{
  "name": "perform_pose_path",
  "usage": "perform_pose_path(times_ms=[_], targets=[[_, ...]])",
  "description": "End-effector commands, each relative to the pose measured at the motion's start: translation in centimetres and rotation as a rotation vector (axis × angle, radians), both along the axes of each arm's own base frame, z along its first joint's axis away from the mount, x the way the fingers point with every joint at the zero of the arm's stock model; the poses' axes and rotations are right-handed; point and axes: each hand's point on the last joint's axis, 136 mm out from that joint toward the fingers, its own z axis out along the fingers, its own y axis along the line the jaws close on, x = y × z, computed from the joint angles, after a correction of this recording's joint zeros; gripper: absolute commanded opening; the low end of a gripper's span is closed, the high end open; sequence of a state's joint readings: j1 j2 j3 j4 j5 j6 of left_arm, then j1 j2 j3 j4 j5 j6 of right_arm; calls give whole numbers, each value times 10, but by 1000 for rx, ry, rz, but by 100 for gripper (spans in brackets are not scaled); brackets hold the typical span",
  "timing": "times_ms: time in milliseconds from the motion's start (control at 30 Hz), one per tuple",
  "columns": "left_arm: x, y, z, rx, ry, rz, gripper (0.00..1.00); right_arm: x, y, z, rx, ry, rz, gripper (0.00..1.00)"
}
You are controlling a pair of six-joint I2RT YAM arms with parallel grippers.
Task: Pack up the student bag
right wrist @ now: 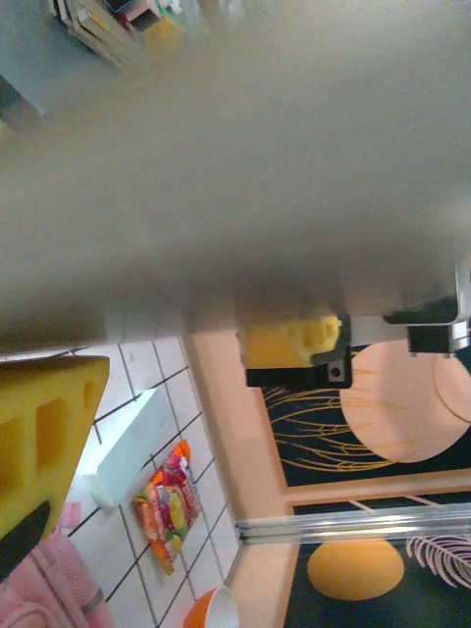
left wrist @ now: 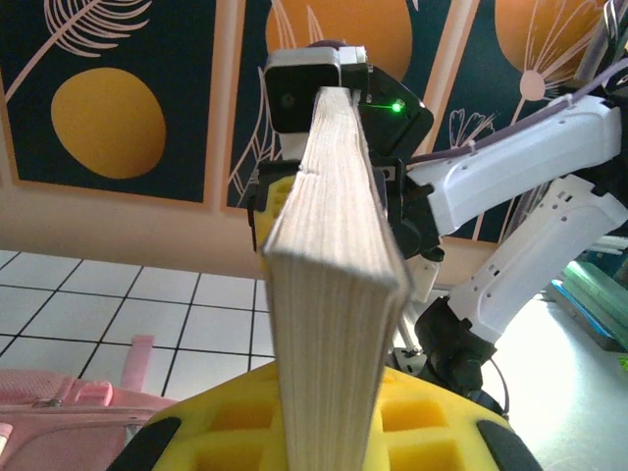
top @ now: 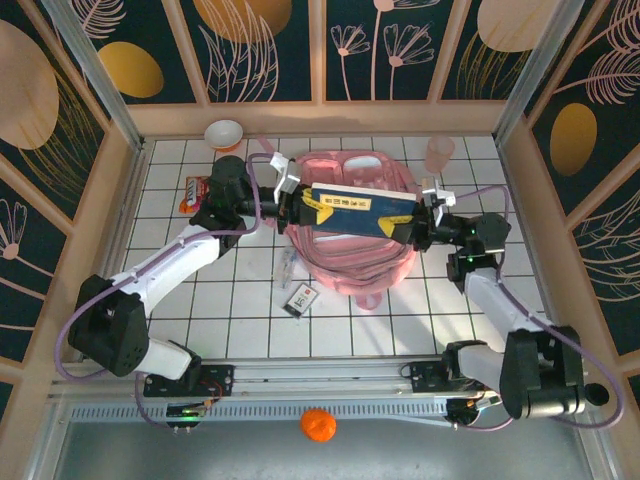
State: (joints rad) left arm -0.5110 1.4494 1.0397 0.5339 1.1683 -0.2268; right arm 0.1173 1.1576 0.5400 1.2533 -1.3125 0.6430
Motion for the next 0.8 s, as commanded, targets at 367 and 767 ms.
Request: perform_pose_path(times_ms=[367,767], targets=[[72,20,-17,124,-158,499,71,16,-47,26,109,125,-129,0],[58,-25,-130,543,-392,429,78,75,-119,-35,-55,572,-711,0]])
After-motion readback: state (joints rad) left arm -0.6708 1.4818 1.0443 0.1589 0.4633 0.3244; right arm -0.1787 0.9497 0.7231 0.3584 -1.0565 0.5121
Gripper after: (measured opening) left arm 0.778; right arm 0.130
